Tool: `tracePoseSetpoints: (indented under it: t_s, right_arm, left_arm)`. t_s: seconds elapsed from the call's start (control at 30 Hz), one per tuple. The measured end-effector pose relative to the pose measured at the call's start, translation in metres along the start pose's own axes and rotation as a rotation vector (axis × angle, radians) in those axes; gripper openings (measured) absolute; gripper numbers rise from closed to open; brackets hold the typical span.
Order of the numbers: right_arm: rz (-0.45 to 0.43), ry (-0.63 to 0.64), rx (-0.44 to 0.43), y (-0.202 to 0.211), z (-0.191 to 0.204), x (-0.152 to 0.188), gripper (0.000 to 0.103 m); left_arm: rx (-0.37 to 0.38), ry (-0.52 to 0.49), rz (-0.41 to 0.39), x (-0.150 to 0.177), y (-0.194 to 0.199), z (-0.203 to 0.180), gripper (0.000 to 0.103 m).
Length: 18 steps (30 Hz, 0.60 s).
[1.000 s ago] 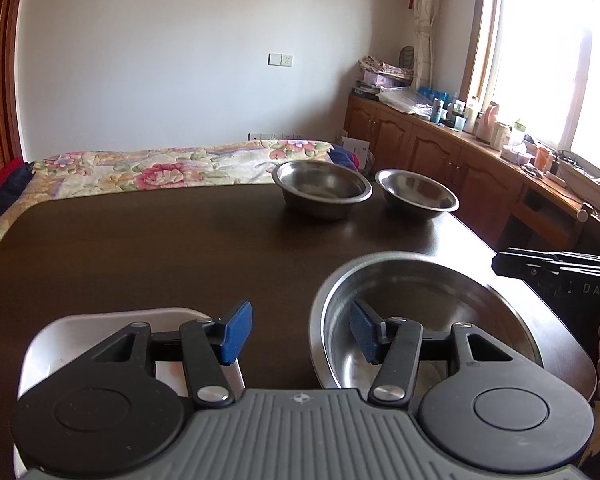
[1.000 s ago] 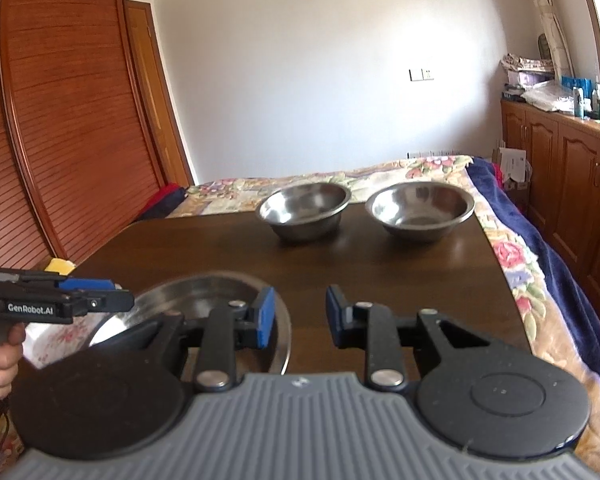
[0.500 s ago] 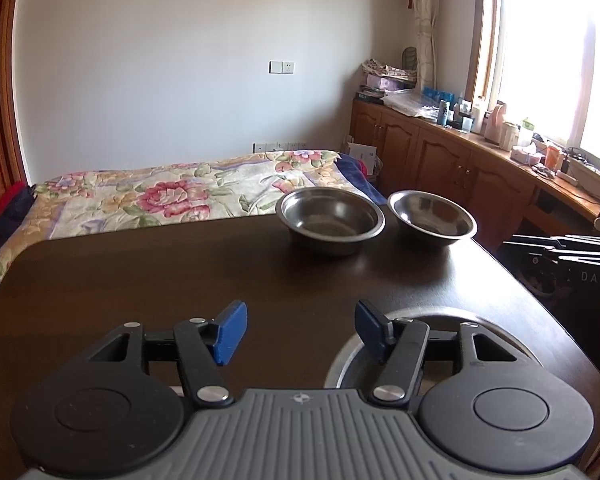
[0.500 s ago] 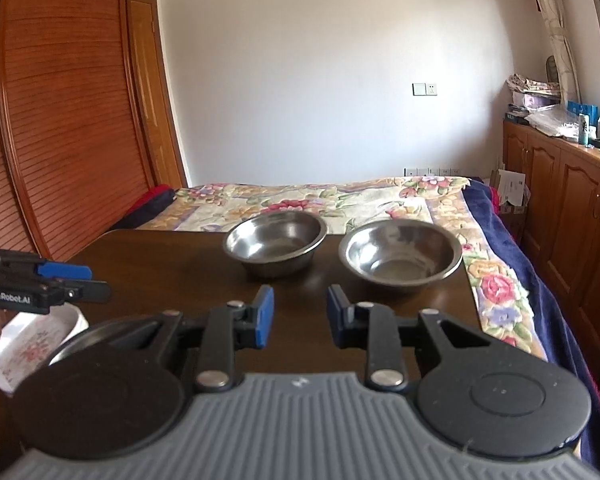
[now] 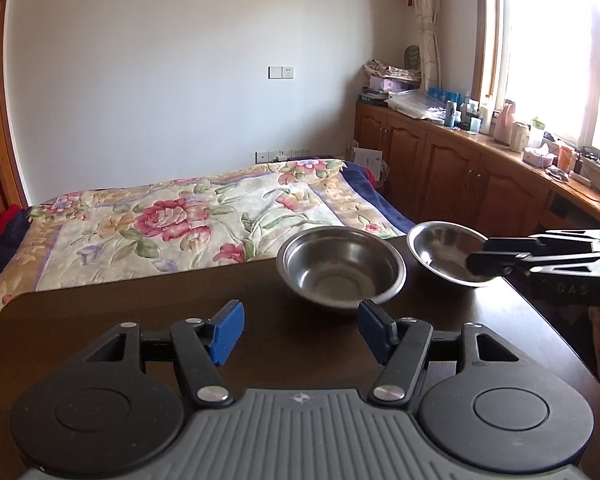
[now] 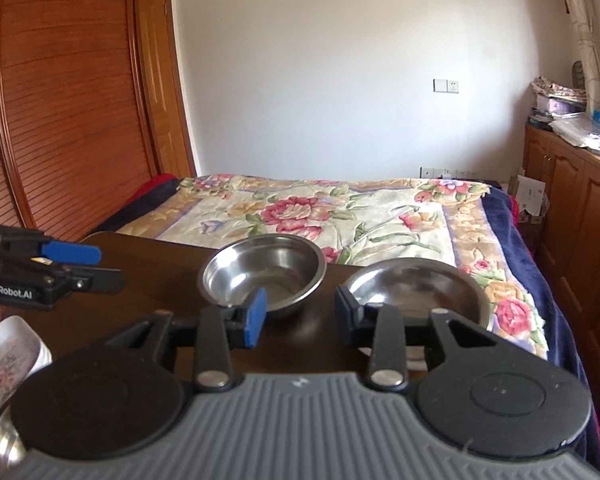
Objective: Organize plates and bowls
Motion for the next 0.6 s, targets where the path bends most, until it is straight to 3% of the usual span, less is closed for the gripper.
tracePoseSetpoints:
  t_s: [0.27, 0.5, 0.6]
  right_arm:
    - [0.045, 0.024, -0.003, -0.034, -0.004, -0.006, 0.040]
    - [0.086, 0.044, 0.005, -0.058, -0.009, -0.010, 0.040]
    - [0.101, 0.033, 0.012, -0.065, -0.012, -0.008, 0.040]
  left_arm:
    - [-0.009, -0.022, 0.041, -0.007, -0.036, -0.009, 0.066]
    - [0.017, 0.014, 0.104, -0.009, -0.065, -0.012, 0.045]
    - [0.017, 0.030, 0.123, -0.008, -0.075, -0.012, 0.044]
Point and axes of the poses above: each gripper's, at about its wrist camera, not at the fingertips, and y roughly against the way its jaws point, z to its left, x to its underside, the point moved 10 cm from there along -y, roughly the way its jaws point, and after that the axes turned 12 degrees about -x, right-handed, at the moved point
